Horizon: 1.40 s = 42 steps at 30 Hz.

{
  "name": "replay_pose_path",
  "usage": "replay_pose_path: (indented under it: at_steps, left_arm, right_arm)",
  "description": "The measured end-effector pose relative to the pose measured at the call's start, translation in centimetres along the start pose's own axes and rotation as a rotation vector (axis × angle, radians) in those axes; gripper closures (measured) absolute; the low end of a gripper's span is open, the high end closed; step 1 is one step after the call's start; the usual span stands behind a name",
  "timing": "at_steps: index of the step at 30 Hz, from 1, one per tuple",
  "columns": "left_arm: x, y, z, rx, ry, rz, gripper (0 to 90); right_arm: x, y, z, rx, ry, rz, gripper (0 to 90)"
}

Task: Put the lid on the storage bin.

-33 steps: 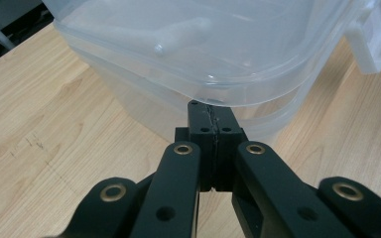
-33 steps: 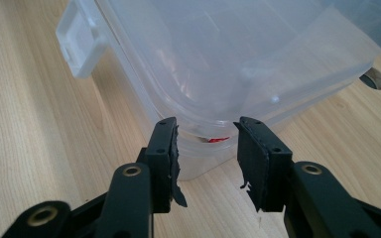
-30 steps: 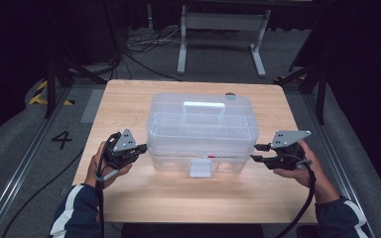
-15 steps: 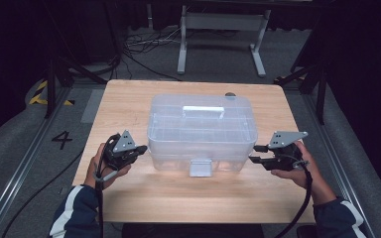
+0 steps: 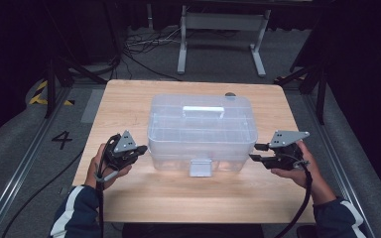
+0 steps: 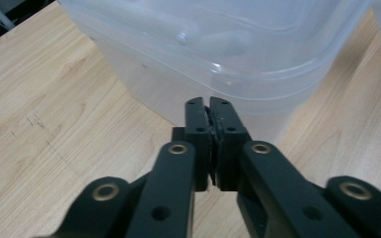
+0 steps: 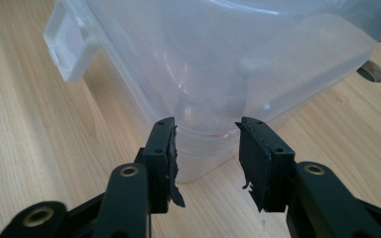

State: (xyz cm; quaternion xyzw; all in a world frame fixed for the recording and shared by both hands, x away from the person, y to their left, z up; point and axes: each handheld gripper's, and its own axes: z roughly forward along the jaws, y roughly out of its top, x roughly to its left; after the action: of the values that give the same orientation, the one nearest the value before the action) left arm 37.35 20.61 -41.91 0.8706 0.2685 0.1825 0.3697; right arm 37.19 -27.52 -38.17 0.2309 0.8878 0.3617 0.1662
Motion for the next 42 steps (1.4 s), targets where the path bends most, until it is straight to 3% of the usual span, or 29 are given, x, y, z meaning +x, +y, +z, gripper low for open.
replay_pose_path:
  at_steps: [9, 13, 23, 35, 42]
  left_arm:
    - [-0.5, -1.2, -1.2, 0.013, 0.024, 0.01, 76.1]
    - [-0.8, -1.8, -1.9, 0.02, 0.062, 0.021, 70.3]
    - [-1.2, -3.9, -3.0, 0.073, 0.108, 0.028, 54.7]
    - [-1.5, -5.5, -2.9, 0.145, 0.095, 0.03, 36.4]
    - [-0.9, -7.0, -2.9, 0.166, 0.081, -0.019, 26.9]
  right_arm:
    - [-0.1, -0.5, -1.1, 0.011, -0.038, -0.04, 58.5]
    - [-0.1, -1.2, -1.7, 0.021, -0.061, -0.055, 56.8]
    - [-0.3, -2.4, -2.2, 0.046, -0.113, -0.081, 53.0]
    - [-0.9, -5.4, -2.8, 0.083, -0.162, -0.062, 43.4]
    - [-1.5, -8.1, -2.8, 0.09, -0.187, -0.018, 37.0]
